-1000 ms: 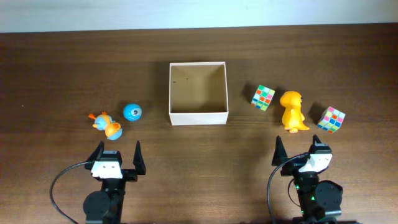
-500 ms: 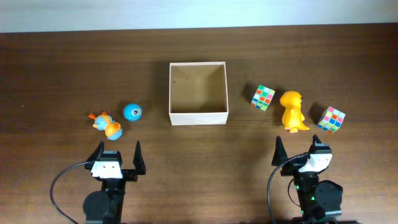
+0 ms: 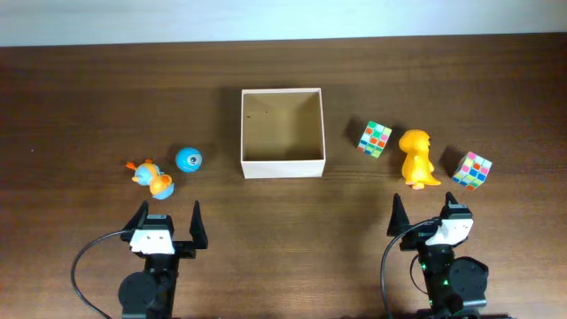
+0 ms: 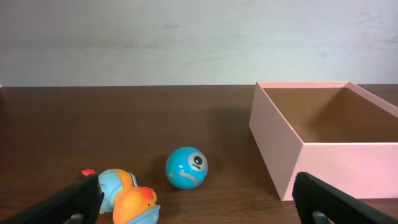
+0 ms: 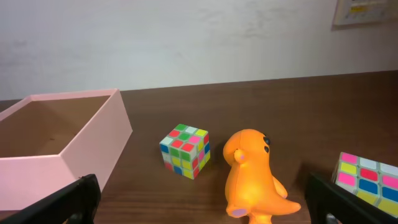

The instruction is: Pack container

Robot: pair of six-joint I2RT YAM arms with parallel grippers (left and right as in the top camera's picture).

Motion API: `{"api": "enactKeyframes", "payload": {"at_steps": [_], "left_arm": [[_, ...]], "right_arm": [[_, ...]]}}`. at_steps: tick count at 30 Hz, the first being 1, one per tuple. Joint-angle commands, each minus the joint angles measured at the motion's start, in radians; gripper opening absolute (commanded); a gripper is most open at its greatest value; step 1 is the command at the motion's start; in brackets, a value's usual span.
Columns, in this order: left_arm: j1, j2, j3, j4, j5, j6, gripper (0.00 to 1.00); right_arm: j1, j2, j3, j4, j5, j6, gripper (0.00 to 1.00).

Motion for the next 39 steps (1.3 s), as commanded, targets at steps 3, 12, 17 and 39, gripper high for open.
{"api": "enactKeyframes", "payload": {"at_steps": [3, 12, 17, 39], "left_arm": [[0.006, -0.01, -0.008, 0.002, -0.007, 0.016, 0.99], [0.006, -0.01, -0.008, 0.002, -0.007, 0.016, 0.99], [0.006, -0.01, -0.008, 0.002, -0.007, 0.016, 0.99], [0.006, -0.01, -0.008, 0.002, -0.007, 0.016, 0.99]], "right_arm": [[-0.005, -0.011, -0.013, 0.006, -0.005, 0.004, 0.99], [-0.005, -0.011, -0.013, 0.006, -0.006, 0.048, 0.99], [-0.005, -0.01, -0.012, 0.007, -0.022, 0.062, 0.99], [-0.005, 1.067, 1.363, -0.92, -0.319, 0.087, 0.99]]}}
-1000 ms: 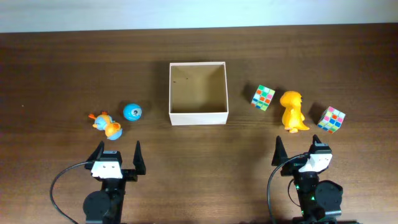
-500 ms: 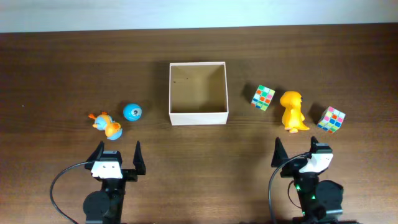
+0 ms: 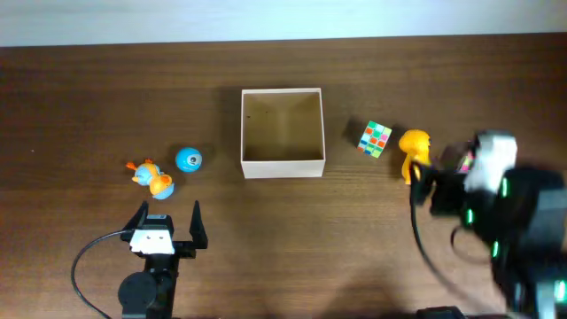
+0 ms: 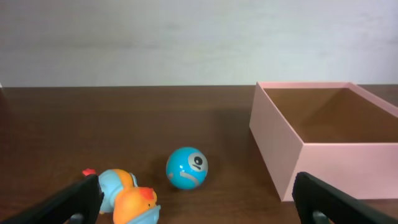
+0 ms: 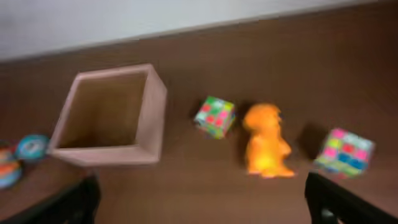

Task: Pack container
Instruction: 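Reach right gripper to the Rubik's cube left of the dinosaur and grasp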

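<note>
The open pale cardboard box (image 3: 244, 133) stands mid-table with nothing seen inside. To its left lie a blue ball (image 3: 188, 159) and an orange-and-blue duck toy (image 3: 152, 177). My left gripper (image 3: 170, 214) rests open just in front of them, its jaws wide and holding nothing. To the right of the box are a colour cube (image 3: 376, 138) and an orange dinosaur (image 3: 413, 149). A second colour cube (image 5: 344, 149) shows in the right wrist view; overhead, the arm hides it. My right gripper (image 5: 200, 190) is open, raised high, looking down on the dinosaur (image 5: 266, 140).
Dark wooden table (image 3: 283, 257) all round. The raised right arm (image 3: 496, 199) is blurred in the overhead view and covers the table's right side. A black cable (image 3: 89, 257) loops by the left arm's base.
My right arm has lifted off its resting place near the front edge and now hangs high over the right-hand toys, gripper still open. The left arm and all objects are unchanged.
</note>
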Robot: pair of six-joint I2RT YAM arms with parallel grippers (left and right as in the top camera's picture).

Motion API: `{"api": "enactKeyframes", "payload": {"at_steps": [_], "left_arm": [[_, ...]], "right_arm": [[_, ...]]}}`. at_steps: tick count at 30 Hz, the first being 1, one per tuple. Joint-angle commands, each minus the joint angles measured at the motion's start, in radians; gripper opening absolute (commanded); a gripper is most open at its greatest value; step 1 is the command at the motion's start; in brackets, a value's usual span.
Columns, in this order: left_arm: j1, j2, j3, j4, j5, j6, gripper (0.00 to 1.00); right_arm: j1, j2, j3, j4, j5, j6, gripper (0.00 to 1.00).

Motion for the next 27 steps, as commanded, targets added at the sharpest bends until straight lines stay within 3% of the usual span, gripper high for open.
{"api": "enactKeyframes", "payload": {"at_steps": [1, 5, 9, 17, 27], "left_arm": [[0.006, -0.009, -0.007, 0.0, -0.006, 0.015, 0.99], [0.006, -0.009, -0.007, 0.0, -0.006, 0.015, 0.99], [0.006, -0.009, -0.007, 0.0, -0.006, 0.015, 0.99], [0.006, -0.009, -0.007, 0.0, -0.006, 0.015, 0.99], [0.006, -0.009, -0.007, 0.0, -0.006, 0.015, 0.99]], "right_arm": [[-0.004, 0.291, 0.261, -0.079, -0.247, 0.008, 0.99], [-0.003, 0.513, 0.367, -0.059, -0.456, 0.004, 0.98], [-0.003, 0.681, 0.369, 0.039, -0.487, 0.023, 0.97], [0.028, 0.945, 0.369, 0.064, -0.217, 0.36, 0.94], [0.127, 1.001, 0.369, 0.032, 0.076, 0.622, 0.99]]}}
